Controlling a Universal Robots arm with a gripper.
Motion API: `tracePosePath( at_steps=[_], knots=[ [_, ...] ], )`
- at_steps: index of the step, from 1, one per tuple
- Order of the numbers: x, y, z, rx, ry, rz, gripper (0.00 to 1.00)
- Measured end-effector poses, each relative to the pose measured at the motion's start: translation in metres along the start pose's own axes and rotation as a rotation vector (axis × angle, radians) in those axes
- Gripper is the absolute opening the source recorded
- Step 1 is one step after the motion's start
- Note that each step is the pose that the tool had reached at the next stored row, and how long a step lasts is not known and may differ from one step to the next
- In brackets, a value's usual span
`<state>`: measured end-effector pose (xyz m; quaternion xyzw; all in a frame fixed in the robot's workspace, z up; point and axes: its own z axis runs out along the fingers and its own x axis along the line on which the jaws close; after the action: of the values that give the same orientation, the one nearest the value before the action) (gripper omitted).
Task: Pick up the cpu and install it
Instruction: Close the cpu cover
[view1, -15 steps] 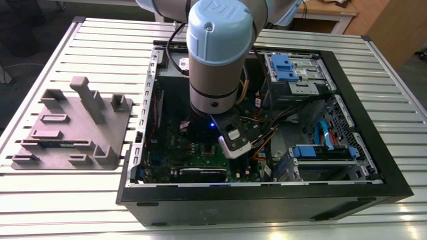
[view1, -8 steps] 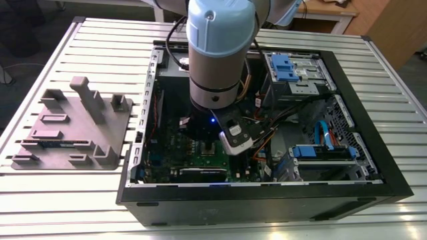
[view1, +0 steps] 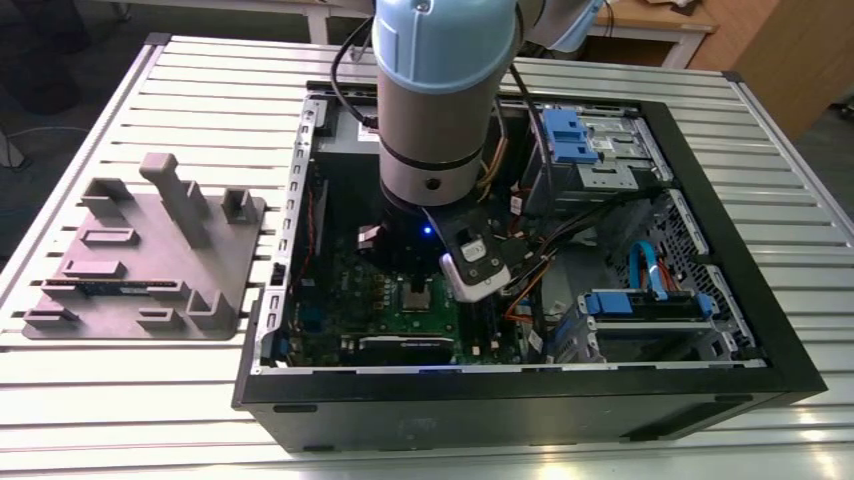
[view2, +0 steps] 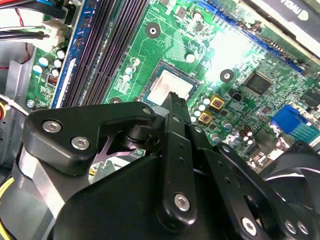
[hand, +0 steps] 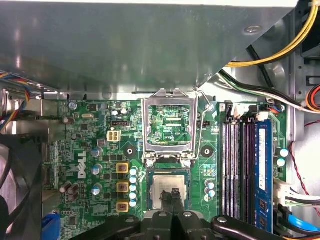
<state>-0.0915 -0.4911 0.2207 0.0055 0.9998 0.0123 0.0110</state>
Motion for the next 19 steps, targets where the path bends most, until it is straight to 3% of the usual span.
tracePosePath(
  at_steps=[13,19],
  knots=[
    [-0.0002,0.0001,-0.0037,0.0000,0.0000,0.000,0.10],
    [-0.0046,0.0001,-0.0035,0.0000,0.0000,0.000,0.10]
  ],
)
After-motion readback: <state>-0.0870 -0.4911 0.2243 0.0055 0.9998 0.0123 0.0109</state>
